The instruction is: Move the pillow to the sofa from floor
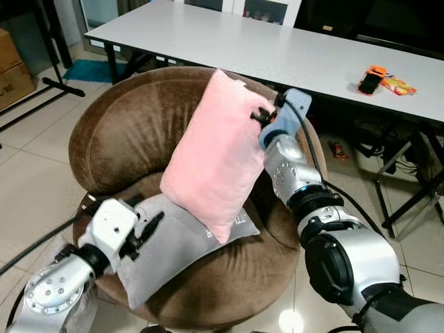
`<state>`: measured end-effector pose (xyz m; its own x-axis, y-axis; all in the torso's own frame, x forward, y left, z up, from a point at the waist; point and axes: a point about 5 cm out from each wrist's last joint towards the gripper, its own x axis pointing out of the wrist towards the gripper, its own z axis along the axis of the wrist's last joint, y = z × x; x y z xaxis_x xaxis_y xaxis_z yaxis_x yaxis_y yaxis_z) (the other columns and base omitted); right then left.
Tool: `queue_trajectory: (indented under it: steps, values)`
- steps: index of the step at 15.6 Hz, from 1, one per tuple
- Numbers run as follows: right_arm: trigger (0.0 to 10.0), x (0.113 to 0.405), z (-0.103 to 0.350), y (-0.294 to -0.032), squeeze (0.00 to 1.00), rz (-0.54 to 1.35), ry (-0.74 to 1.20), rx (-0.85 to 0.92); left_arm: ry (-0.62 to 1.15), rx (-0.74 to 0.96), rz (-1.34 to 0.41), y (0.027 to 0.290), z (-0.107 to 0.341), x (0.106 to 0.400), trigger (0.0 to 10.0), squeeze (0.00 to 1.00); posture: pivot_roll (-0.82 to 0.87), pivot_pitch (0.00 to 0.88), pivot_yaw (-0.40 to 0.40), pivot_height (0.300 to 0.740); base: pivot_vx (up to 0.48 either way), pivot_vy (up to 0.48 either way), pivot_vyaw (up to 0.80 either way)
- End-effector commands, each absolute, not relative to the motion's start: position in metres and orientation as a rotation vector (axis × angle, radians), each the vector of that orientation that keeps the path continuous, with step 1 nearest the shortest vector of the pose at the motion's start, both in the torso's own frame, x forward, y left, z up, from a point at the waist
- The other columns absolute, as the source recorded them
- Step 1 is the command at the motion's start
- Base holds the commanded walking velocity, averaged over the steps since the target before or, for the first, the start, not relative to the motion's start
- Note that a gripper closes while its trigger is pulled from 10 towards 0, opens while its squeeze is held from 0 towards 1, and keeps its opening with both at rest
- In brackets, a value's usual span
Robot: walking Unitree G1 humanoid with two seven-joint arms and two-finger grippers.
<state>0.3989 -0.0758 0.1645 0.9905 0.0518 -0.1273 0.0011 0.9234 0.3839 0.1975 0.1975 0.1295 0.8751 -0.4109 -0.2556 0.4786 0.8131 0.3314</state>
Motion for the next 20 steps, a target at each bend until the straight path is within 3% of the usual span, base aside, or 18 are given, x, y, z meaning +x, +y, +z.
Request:
queue_trajectory:
  steps: [1,4,5,6,10,12,14,15,20]
  values:
    - [10.0,0.405,0.184,-0.079,1.0,0.052,0.057,0.37,0.167,0.4,-0.507,0.193,0.133,0.196,10.0,0.0,0.11,0.0,-0.123,0.74,0.0,0.0,0.0]
    - [10.0,0.41,0.196,-0.099,1.0,0.002,-0.014,0.344,0.158,0.398,-0.481,0.194,0.132,0.199,10.0,0.0,0.11,0.0,-0.122,0.74,0.0,0.0,0.0]
    - [10.0,0.411,0.198,-0.109,0.73,-0.023,-0.029,0.389,0.155,0.389,-0.458,0.195,0.132,0.2,10.0,0.0,0.1,0.0,-0.12,0.74,0.0,0.0,0.0]
    - [10.0,0.41,0.199,-0.118,0.0,-0.04,-0.058,0.354,0.149,0.379,-0.441,0.194,0.131,0.201,10.0,0.0,0.1,0.0,-0.118,0.74,0.0,0.0,0.0]
    - [10.0,0.384,0.175,-0.129,0.0,0.125,-0.081,0.263,0.115,0.368,-0.287,0.192,0.125,0.206,10.0,0.0,0.07,0.0,-0.107,0.74,0.0,0.0,0.0]
    - [10.0,0.356,0.161,-0.13,0.0,0.192,-0.052,0.252,0.122,0.345,-0.231,0.194,0.121,0.204,10.0,0.0,0.07,0.0,-0.113,0.74,0.0,0.0,0.0]
    - [10.0,0.291,0.123,-0.135,0.0,0.279,0.056,0.145,0.126,0.304,-0.167,0.194,0.115,0.197,10.0,0.0,0.05,0.0,-0.119,0.74,0.0,0.0,0.0]
    - [10.0,0.278,0.112,-0.138,0.0,0.263,0.091,0.132,0.123,0.299,-0.157,0.193,0.115,0.196,10.0,0.0,0.05,0.0,-0.117,0.74,0.0,0.296,0.0]
    - [10.0,0.258,0.097,-0.152,0.0,0.261,0.209,0.072,0.111,0.294,-0.138,0.194,0.114,0.198,10.0,0.0,0.06,0.0,-0.118,0.74,0.0,0.368,0.32]
